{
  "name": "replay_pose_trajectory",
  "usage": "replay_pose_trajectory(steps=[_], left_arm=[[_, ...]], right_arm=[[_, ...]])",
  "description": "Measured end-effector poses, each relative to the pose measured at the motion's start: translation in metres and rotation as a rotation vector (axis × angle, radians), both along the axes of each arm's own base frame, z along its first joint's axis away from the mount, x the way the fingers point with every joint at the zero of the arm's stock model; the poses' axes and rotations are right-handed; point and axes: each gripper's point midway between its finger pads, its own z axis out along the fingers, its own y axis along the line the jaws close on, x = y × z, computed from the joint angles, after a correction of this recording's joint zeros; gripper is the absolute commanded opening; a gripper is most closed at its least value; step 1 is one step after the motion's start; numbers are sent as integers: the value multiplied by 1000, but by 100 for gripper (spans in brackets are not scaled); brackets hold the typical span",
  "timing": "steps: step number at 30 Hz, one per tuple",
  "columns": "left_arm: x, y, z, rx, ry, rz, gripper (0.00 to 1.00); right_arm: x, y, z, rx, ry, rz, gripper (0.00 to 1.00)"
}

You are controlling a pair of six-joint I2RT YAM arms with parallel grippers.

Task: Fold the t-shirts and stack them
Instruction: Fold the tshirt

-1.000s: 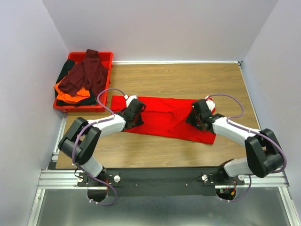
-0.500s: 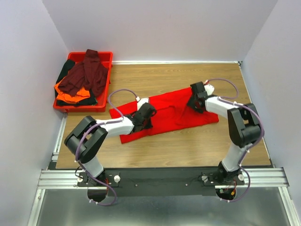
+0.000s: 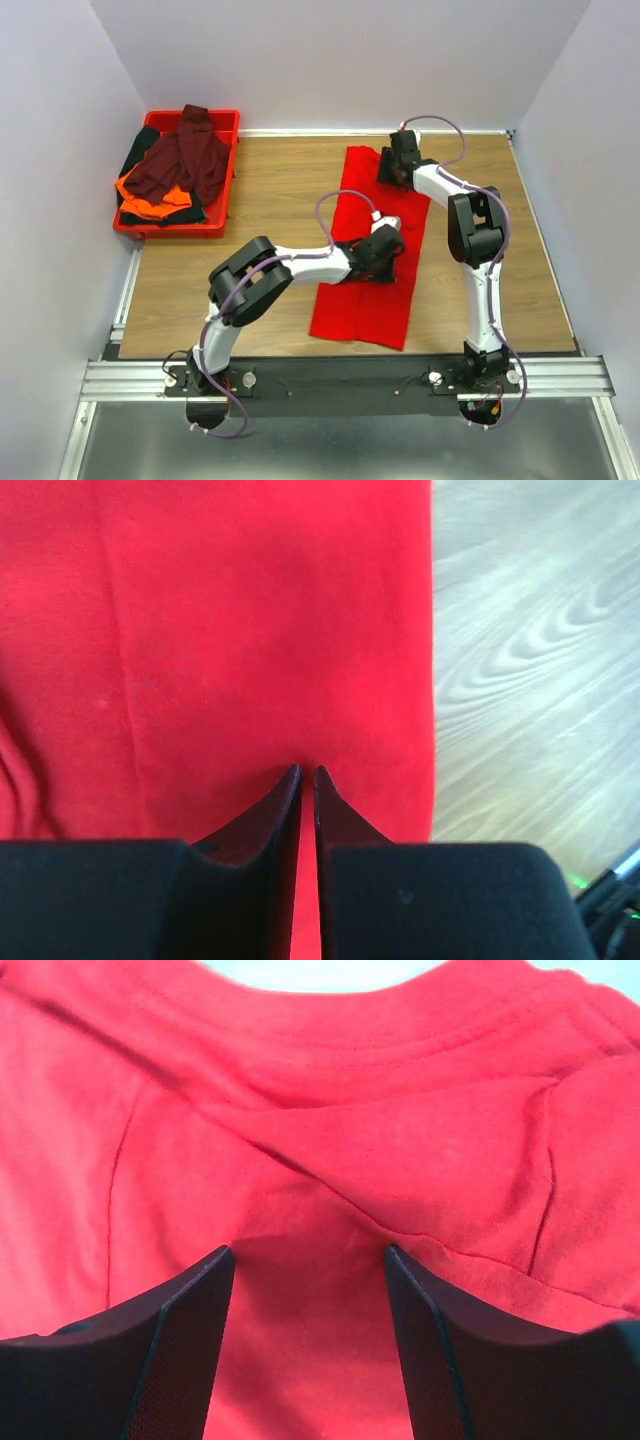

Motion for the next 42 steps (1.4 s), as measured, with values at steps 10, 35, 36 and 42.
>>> replay_pose_trajectory(steps=[10, 35, 36, 42], left_arm=[[18, -24, 32, -57, -37, -40, 28], [42, 123, 44, 40, -79, 205, 29], [44, 124, 45, 38, -80, 209, 29], [56, 133, 47, 22, -80, 232, 29]], right_arm=[[21, 21, 3, -25, -13, 183, 88], [-56, -3, 1, -27, 119, 136, 70], [-55, -3, -2, -31, 123, 136, 70], [-28, 6, -1, -25, 86, 147, 70]])
